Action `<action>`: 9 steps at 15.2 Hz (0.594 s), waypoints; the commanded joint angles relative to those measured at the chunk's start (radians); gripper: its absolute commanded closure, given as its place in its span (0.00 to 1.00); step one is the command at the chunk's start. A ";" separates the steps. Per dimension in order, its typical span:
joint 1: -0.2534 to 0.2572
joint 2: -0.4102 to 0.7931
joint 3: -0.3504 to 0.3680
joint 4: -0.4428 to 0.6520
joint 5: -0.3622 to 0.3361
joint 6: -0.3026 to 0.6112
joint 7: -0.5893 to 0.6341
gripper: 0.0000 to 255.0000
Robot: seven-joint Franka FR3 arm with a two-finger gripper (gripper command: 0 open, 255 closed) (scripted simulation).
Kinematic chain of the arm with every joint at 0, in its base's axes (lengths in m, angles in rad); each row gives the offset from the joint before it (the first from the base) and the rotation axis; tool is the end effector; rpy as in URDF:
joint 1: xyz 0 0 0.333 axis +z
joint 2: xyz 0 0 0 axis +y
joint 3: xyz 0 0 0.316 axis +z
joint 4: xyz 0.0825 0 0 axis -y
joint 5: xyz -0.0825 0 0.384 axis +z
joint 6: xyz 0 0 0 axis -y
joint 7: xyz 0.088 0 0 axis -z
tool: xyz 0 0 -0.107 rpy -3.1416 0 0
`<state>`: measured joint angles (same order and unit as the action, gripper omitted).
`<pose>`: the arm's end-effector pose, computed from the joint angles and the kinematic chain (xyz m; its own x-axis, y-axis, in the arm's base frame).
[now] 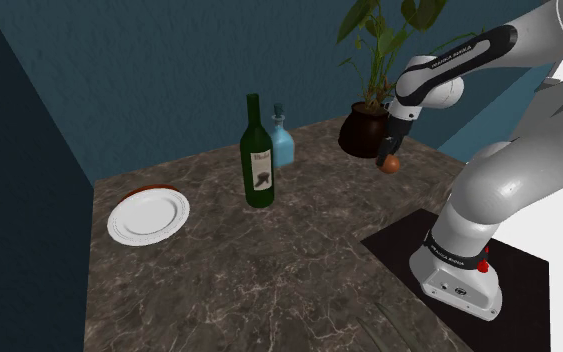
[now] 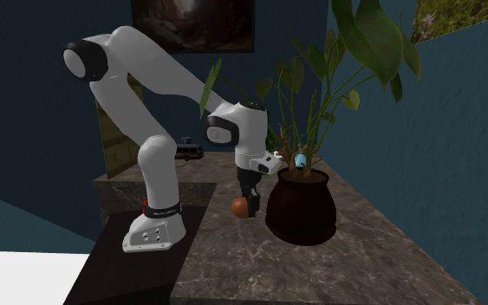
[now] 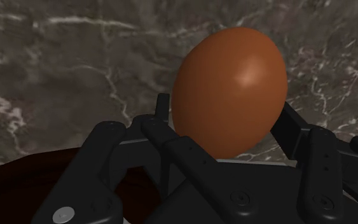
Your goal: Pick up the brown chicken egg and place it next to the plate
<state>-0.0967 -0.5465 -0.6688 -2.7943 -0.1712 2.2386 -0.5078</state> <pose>0.2647 -0.2224 0.3259 0.9979 -0.0557 0.0318 -0.0477 -0.9756 -0.2143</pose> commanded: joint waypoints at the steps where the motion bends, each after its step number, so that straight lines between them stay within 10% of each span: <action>1: 0.000 0.000 0.000 0.000 0.000 0.000 0.000 1.00; 9: -0.011 -0.035 0.021 0.019 -0.003 -0.054 0.014 1.00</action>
<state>-0.1028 -0.5706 -0.6530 -2.7820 -0.1725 2.2031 -0.4961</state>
